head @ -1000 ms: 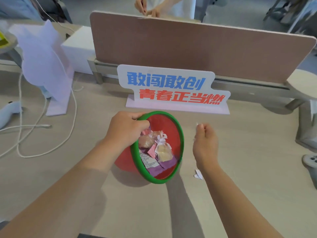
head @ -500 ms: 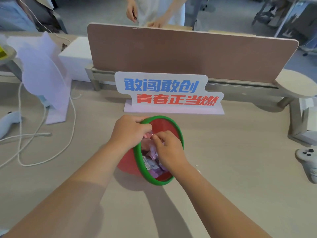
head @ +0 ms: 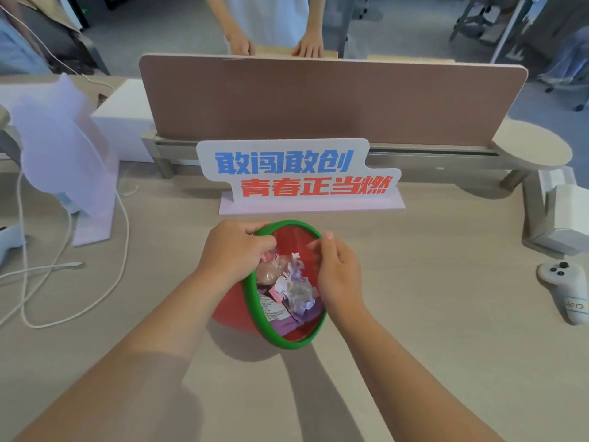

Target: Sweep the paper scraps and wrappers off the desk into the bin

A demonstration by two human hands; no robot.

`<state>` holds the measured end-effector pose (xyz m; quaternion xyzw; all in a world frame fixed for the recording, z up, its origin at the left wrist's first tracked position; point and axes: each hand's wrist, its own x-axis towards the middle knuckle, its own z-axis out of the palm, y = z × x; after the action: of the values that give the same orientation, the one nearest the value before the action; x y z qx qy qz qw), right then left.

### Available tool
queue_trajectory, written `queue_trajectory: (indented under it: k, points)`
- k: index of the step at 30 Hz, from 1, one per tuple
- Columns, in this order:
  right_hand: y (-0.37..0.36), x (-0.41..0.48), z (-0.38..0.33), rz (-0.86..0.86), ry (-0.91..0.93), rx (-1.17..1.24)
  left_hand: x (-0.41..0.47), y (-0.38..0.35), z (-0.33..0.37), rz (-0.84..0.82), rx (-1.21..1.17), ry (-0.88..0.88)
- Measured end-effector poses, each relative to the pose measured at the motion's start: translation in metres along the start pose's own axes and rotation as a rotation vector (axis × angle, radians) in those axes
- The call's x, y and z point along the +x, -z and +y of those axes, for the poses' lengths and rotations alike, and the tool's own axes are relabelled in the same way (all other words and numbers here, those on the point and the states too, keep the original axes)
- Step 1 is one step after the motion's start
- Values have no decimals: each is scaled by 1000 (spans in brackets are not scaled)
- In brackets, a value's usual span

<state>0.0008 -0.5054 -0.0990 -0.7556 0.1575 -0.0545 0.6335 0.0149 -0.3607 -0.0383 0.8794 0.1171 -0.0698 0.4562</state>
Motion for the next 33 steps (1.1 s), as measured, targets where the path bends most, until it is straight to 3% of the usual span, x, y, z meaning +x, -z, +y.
queue_trajectory:
  k: [4,8,12,18,24,26,29,31,33]
  points:
    - [43,14,35,124,-43,-164,-2,3,1,-3,-12,-1]
    - [83,21,96,-183,-259,-489,-4,4,-1,14,-26,-1]
    - [92,20,129,-406,-138,-789,-7,4,-1,19,-37,-11]
    - [80,19,127,-341,-71,-848,-7,3,0,27,-26,-3]
    - [66,5,126,-423,-31,-1130,-7,-2,0,-9,-12,-7]
    - [63,3,118,-353,-145,-1040,-8,-5,0,-20,-6,-11]
    - [57,3,92,-77,-269,-569,-8,-6,-1,-6,3,-11]
    - [45,-2,62,25,-134,-408,-8,-6,-1,11,-7,-4]
    - [29,-7,33,-28,70,-378,-8,-5,-1,11,-17,-5]
